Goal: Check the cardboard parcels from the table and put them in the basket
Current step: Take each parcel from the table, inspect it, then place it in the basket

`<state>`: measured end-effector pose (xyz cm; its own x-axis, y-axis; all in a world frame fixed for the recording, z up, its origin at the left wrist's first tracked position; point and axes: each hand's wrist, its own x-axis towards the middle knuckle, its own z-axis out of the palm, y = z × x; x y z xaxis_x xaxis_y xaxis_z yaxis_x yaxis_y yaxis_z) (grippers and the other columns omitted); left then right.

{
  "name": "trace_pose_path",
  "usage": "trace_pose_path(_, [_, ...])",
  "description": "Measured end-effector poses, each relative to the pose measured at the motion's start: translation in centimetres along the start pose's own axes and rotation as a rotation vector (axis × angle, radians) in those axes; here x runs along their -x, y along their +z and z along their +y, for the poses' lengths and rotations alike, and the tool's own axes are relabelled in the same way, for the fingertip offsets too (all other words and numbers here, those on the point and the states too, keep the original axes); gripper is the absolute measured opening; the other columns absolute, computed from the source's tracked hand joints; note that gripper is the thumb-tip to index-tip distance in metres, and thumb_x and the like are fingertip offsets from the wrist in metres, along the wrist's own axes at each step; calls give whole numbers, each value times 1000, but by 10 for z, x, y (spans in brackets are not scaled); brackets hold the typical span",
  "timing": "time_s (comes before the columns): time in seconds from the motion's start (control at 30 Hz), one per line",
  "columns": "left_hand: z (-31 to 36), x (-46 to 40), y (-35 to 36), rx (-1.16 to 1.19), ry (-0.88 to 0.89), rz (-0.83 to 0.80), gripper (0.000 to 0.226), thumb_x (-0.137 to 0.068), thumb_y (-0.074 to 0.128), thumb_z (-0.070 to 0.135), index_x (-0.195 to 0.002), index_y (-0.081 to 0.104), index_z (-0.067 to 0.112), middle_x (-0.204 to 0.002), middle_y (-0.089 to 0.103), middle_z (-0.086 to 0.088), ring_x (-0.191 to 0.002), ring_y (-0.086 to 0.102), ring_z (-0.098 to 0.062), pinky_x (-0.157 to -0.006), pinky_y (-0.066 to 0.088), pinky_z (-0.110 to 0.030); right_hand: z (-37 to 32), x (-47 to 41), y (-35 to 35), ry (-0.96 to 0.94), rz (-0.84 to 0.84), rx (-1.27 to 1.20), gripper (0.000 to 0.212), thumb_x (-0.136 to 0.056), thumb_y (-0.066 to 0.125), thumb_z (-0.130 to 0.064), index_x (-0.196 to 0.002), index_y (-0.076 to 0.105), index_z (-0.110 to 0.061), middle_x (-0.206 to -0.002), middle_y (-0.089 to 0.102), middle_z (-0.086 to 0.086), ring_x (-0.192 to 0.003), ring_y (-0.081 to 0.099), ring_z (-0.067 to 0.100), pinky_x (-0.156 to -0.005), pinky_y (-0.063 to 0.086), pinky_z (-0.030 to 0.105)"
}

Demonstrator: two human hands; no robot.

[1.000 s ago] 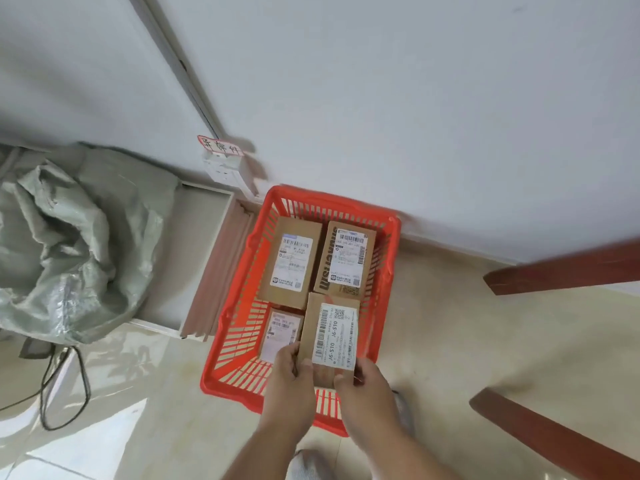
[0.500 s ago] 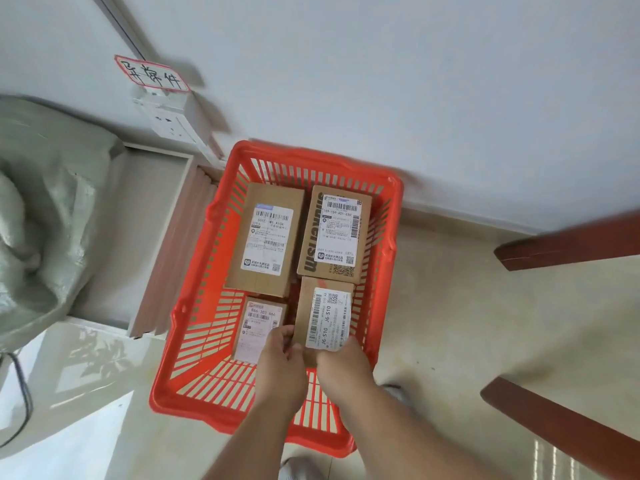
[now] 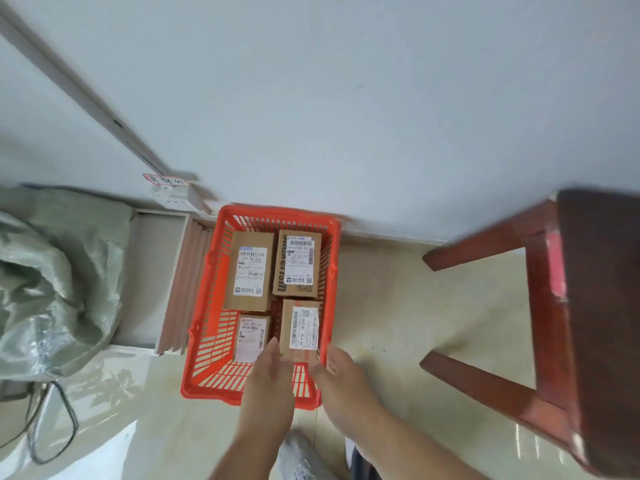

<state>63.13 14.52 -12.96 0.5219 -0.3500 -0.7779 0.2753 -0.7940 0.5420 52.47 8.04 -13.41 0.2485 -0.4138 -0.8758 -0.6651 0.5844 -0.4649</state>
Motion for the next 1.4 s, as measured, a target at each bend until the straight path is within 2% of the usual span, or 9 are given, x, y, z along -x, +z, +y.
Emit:
trace_pose_path(0.1, [70, 82, -8, -33, 66, -45, 24, -110, 48, 23, -121, 50, 45, -103, 53, 34, -91, 51, 14, -92, 35, -25, -50, 72, -35, -59, -30, -34, 31, -106, 49, -42, -133, 63, -38, -115, 75, -17, -92, 72, -7, -77, 54, 16])
trace_pose_path(0.2, [123, 139, -13, -38, 126, -41, 43, -109, 48, 33, -152, 48, 35, -139, 59, 19, -125, 56, -8, -107, 40, -34, -96, 139, -68, -130, -13, -8, 31, -101, 48, -47, -121, 69, -37, -110, 76, -14, -96, 74, 5, -87, 59, 32])
trace_pose_path(0.37, [181, 234, -21, -53, 262, -65, 56, -109, 49, 35, -162, 36, 26, -163, 43, 9, -147, 43, -15, -121, 35, -40, -138, 266, -127, -219, 38, -52, 22, -108, 50, -27, -86, 52, -25, -76, 56, -13, -54, 58, -11, -48, 39, 7])
trace_pose_path(0.67, [203, 349, 26, -20, 381, -141, 51, -107, 52, 40, -156, 43, 33, -156, 50, 11, -139, 51, -16, -122, 37, -48, -109, 359, -210, -286, 256, -171, 18, -90, 47, -57, -86, 45, -40, -87, 36, -20, -78, 36, 1, -80, 36, 37])
trace_pose_path(0.9, [213, 395, 120, -29, 435, -176, 49, -109, 52, 35, -156, 44, 31, -151, 51, 10, -134, 51, -14, -119, 42, -49, -64, 406, -309, -307, 362, -289, 32, -102, 50, -37, -75, 34, -32, -72, 33, -15, -60, 32, 4, -56, 28, 23])
trace_pose_path(1.03, [206, 416, 196, -58, 413, -148, 46, -108, 53, 33, -154, 48, 31, -149, 53, 12, -135, 52, -14, -120, 41, -50, -10, 394, -384, -300, 292, -351, 15, -90, 46, -59, -95, 44, -45, -100, 42, -22, -92, 43, -2, -85, 36, 25])
trace_pose_path(1.13, [199, 434, 262, -46, 372, -128, 34, -109, 53, 24, -142, 54, 33, -128, 61, 19, -117, 58, -8, -115, 45, -45, 34, 389, -451, -276, 294, -361, 60, -107, 47, -45, -161, 37, -21, -162, 41, -7, -151, 37, 13, -122, 29, 35])
trace_pose_path(1.3, [192, 465, 340, -48, 344, -114, 45, -110, 52, 26, -154, 47, 25, -147, 54, 7, -132, 53, -13, -120, 40, -46, 82, 391, -543, -286, 295, -337, 65, -110, 45, -40, -166, 26, -15, -171, 32, -2, -157, 30, 15, -120, 26, 32])
trace_pose_path(1.4, [191, 476, 370, -70, 343, -99, 45, -109, 53, 29, -154, 47, 29, -128, 57, 18, -124, 56, -10, -115, 43, -38, 98, 390, -580, -274, 299, -355, 65, -110, 45, -40, -167, 26, -17, -170, 33, -3, -156, 32, 15, -119, 28, 33])
